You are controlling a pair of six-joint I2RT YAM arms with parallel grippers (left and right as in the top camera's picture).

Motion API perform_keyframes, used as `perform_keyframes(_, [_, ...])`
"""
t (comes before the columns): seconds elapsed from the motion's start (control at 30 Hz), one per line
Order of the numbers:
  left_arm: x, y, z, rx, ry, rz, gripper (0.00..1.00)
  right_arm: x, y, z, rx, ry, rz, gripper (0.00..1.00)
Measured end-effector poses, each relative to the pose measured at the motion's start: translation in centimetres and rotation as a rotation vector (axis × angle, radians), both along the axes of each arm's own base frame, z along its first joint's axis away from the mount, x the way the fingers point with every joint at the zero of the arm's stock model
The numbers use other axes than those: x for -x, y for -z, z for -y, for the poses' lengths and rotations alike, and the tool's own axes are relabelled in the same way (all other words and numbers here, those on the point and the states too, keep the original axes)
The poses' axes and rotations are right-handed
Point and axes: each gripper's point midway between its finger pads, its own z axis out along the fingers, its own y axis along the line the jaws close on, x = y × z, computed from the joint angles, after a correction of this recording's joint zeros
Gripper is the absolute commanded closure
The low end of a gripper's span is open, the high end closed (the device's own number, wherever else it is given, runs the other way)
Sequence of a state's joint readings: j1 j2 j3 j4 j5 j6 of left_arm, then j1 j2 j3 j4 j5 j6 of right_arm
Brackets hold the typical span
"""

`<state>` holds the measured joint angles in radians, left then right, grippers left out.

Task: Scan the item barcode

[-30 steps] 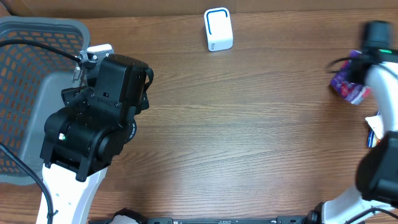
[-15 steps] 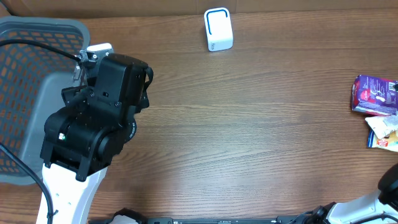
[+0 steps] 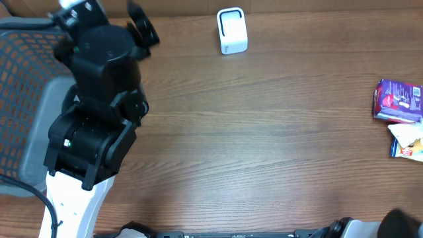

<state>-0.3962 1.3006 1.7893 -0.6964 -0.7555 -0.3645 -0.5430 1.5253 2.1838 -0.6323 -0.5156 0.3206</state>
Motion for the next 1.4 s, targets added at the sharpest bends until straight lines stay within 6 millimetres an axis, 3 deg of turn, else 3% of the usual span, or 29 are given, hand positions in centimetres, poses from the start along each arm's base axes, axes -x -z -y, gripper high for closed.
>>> perform_keyframes(0.13, [-0.2,-5.9,-1.2,-0.070,-0.067,0.205,0.00,4.3,-4.3,-4.8,0.055,-0.066,0.102,0.00])
perform_keyframes(0.23, [0.3,-7.7,-1.7,-0.235,-0.097,0.202,0.00,5.2,-4.5,-7.4,0.049,-0.129,0.100,0.00])
perform_keyframes(0.47, [0.5,-7.0,-2.8,-0.525,-0.133,0.025,0.00,1.8,-4.3,-12.4,0.111,-0.234,0.137,0.00])
perform_keyframes(0.63, [1.0,-5.0,-4.7,-0.575,-0.126,-0.071,0.00,1.4,-1.0,-16.0,0.167,-0.206,0.016,0.00])
perform_keyframes(0.73, [2.7,-2.5,-7.7,-0.556,-0.140,-0.122,0.00,2.4,1.3,-17.3,0.240,-0.161,-0.025,0.00])
perform_keyframes(0.9, [7.8,0.8,-11.6,-0.474,-0.182,-0.074,0.00,6.3,4.4,-16.6,0.297,-0.095,-0.024,0.00])
perform_keyframes(1.1, [12.3,2.9,-11.0,-0.441,-0.113,0.099,0.00,13.2,7.8,-14.5,0.300,-0.022,0.079,0.00])
perform_keyframes(1.2, [13.2,3.0,-9.9,-0.451,-0.061,0.180,0.00,16.9,9.7,-13.8,0.292,-0.007,0.125,0.00])
perform_keyframes(1.4, [13.4,1.5,-8.9,-0.451,-0.016,0.276,0.00,23.9,11.0,-12.5,0.265,0.013,0.228,0.00])
